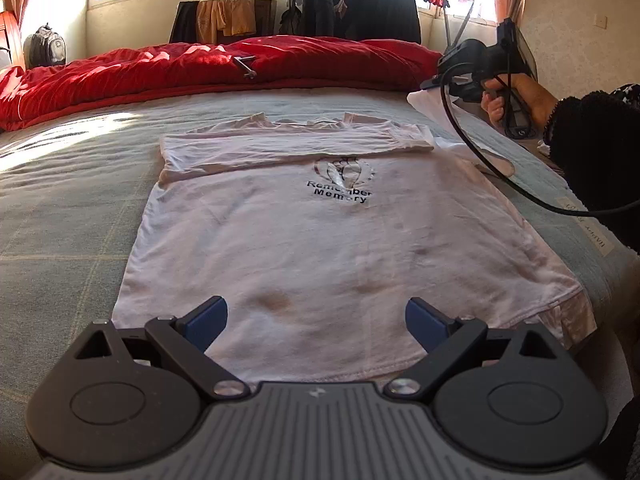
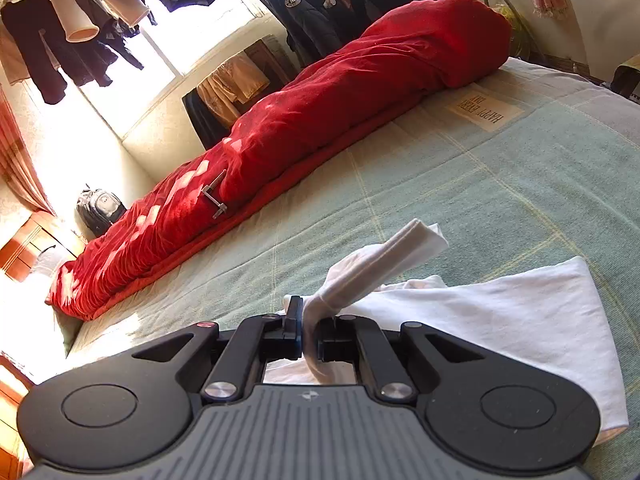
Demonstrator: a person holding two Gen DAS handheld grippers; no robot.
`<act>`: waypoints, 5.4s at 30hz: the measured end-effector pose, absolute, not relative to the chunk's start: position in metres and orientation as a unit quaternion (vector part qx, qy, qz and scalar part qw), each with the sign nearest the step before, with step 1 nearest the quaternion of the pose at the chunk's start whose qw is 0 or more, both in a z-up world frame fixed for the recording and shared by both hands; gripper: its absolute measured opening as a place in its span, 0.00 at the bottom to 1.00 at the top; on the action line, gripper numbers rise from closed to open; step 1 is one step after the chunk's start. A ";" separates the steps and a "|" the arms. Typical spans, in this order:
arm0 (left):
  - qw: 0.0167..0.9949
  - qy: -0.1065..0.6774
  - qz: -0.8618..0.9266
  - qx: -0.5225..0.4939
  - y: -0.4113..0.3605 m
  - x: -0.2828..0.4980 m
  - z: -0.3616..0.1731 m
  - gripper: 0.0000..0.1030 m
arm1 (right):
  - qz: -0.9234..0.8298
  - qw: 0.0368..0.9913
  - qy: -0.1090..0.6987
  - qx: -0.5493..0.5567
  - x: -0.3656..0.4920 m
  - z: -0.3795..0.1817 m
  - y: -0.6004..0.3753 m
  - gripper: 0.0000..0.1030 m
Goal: Fold clothes
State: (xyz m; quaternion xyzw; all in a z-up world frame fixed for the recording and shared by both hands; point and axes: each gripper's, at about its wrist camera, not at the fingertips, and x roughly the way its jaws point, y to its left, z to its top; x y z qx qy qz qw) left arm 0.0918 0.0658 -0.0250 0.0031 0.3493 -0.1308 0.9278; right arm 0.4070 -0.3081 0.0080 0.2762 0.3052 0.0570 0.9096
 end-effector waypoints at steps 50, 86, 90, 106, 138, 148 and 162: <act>0.920 0.375 -0.108 -0.008 0.088 0.086 -0.040 0.93 | 0.205 0.918 0.317 -0.117 0.393 -0.044 -0.023 0.07; 0.920 0.370 -0.127 -0.021 0.088 0.086 -0.042 0.93 | 0.146 0.923 0.353 -0.040 0.411 -0.019 -0.106 0.76; 0.920 0.373 -0.116 -0.023 0.092 0.086 -0.041 0.93 | 0.170 0.915 0.357 -0.084 0.419 -0.033 -0.059 0.78; 0.923 0.368 -0.114 -0.025 0.097 0.083 -0.040 0.93 | 0.200 0.897 0.388 -0.074 0.394 -0.018 -0.111 1.00; 0.913 0.388 -0.124 0.009 0.049 0.106 -0.043 0.93 | 0.099 0.917 0.349 0.168 0.427 -0.068 -0.317 1.00; 0.915 0.375 -0.151 0.005 0.043 0.120 -0.045 0.93 | 0.115 0.893 0.282 0.333 0.420 -0.047 -0.389 1.00; 0.913 0.384 -0.139 -0.008 0.052 0.129 -0.054 0.93 | 0.096 0.890 0.315 0.315 0.440 -0.061 -0.387 0.99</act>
